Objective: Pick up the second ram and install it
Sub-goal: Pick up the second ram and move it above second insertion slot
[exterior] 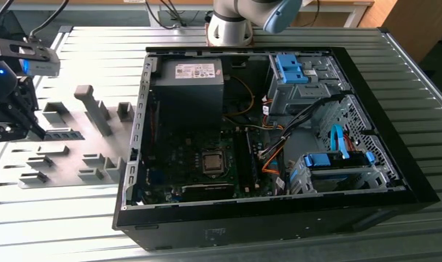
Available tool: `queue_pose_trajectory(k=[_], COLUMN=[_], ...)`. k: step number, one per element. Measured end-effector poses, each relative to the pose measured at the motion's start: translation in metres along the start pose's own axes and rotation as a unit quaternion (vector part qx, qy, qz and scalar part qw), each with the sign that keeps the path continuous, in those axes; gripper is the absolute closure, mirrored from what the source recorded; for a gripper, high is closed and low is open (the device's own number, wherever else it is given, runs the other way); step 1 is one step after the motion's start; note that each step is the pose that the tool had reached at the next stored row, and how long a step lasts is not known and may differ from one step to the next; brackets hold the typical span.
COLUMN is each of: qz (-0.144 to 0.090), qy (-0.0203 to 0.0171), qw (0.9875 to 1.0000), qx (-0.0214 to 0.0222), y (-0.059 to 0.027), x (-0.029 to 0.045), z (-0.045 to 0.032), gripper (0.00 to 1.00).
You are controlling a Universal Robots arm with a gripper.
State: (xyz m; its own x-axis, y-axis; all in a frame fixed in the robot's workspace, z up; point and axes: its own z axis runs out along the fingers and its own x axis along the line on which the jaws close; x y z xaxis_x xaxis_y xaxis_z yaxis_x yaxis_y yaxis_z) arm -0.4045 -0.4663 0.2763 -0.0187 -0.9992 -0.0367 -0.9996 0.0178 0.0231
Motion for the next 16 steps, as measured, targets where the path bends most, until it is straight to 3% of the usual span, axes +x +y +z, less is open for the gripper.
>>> queue_pose_trajectory(k=[16], qz=[0.000], qy=[0.0000], qw=[1.0000], qx=[0.0000], y=[0.0004], x=[-0.0006], z=[-0.0156], gripper=[0.86])
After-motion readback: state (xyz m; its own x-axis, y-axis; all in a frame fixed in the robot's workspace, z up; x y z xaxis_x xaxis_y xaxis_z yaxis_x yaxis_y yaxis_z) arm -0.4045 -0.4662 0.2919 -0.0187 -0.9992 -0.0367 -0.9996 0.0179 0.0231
